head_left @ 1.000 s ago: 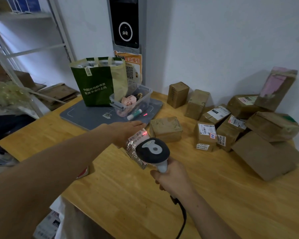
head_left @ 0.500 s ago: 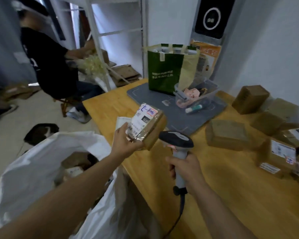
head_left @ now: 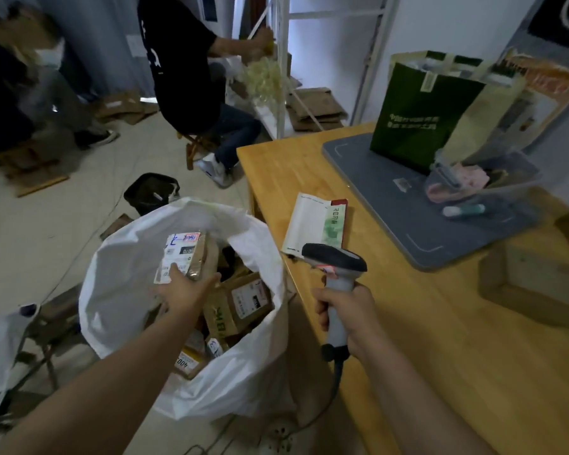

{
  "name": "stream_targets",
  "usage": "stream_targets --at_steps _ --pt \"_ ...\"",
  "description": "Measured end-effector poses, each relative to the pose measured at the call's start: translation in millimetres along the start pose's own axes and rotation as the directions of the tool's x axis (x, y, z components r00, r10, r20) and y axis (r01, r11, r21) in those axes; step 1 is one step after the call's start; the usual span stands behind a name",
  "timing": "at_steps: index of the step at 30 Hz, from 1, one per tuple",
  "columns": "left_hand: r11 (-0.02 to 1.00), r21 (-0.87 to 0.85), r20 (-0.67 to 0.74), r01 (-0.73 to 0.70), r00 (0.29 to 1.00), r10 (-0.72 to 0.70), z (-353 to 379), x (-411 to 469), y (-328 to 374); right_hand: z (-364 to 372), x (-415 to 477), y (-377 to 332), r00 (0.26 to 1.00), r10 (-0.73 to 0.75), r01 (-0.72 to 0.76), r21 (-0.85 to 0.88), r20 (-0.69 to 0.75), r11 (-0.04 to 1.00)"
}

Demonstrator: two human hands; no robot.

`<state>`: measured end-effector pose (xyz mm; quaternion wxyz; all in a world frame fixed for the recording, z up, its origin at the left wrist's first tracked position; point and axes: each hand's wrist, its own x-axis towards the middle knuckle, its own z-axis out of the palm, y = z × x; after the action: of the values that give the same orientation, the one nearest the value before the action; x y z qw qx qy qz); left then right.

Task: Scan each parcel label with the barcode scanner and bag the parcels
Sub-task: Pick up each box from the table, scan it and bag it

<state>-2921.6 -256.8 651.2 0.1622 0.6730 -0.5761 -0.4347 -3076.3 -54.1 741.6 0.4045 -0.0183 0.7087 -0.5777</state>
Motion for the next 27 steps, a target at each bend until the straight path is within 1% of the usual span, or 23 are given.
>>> stream_targets --at_steps 1,2,4,6,7,9,12,14,15,17,18,19,20,21,24,26,27 --pt "0.998 0.062 0.018 -0.023 1.0 0.022 8 -6 9 -6 0 0 1.0 0.003 -0.002 0.031 -0.016 1.0" --pt "0.991 0.102 0.037 -0.086 0.996 0.082 20 -13 19 -15 0 -1 0.999 0.009 -0.006 0.07 -0.037 0.998" --pt "0.967 0.103 0.129 -0.233 0.967 0.219 55 -33 45 -39 -2 -3 0.995 0.028 -0.012 0.172 -0.094 0.985" --pt "0.926 0.085 0.259 -0.369 0.905 0.337 97 -62 73 -74 -8 -5 0.984 0.041 0.011 0.293 -0.173 0.956" --pt "0.891 0.086 0.323 -0.446 0.859 0.398 120 -80 88 -94 -12 -6 0.974 0.045 0.035 0.346 -0.221 0.937" --pt "0.791 0.083 0.45 -0.607 0.731 0.513 165 -119 114 -137 -22 -7 0.942 0.055 0.097 0.425 -0.33 0.9" --pt "0.625 0.006 0.628 -0.781 0.49 0.605 227 -186 145 -203 -40 -9 0.867 0.083 0.199 0.495 -0.491 0.846" --pt "0.493 -0.019 0.731 -0.87 0.324 0.601 263 -229 162 -244 -52 -9 0.82 0.093 0.265 0.52 -0.564 0.812" --pt "0.415 -0.016 0.771 -0.91 0.253 0.585 281 -248 170 -262 -58 -8 0.804 0.097 0.294 0.534 -0.587 0.793" --pt "0.252 0.001 0.818 -0.968 0.146 0.556 315 -278 186 -295 -67 -3 0.785 0.117 0.33 0.569 -0.609 0.753" --pt "0.171 0.027 0.835 -0.985 0.116 0.538 332 -288 193 -309 -70 0 0.779 0.134 0.337 0.588 -0.613 0.735" --pt "0.089 0.071 0.853 -0.994 0.106 0.511 347 -296 199 -321 -72 4 0.776 0.15 0.338 0.604 -0.613 0.722" --pt "0.017 0.122 0.871 -0.992 0.115 0.478 360 -301 205 -331 -72 8 0.775 0.165 0.331 0.614 -0.61 0.717" --pt "-0.034 0.17 0.884 -0.985 0.137 0.447 372 -304 212 -339 -71 12 0.777 0.184 0.316 0.625 -0.603 0.714" --pt "-0.09 0.259 0.907 -0.962 0.21 0.365 401 -303 233 -358 -64 25 0.803 0.249 0.249 0.684 -0.541 0.685" --pt "-0.118 0.278 0.925 -0.953 0.233 0.3 416 -297 244 -367 -56 32 0.817 0.262 0.219 0.697 -0.514 0.683" --pt "-0.131 0.277 0.932 -0.952 0.233 0.279 423 -294 247 -371 -53 34 0.821 0.261 0.213 0.696 -0.508 0.686"
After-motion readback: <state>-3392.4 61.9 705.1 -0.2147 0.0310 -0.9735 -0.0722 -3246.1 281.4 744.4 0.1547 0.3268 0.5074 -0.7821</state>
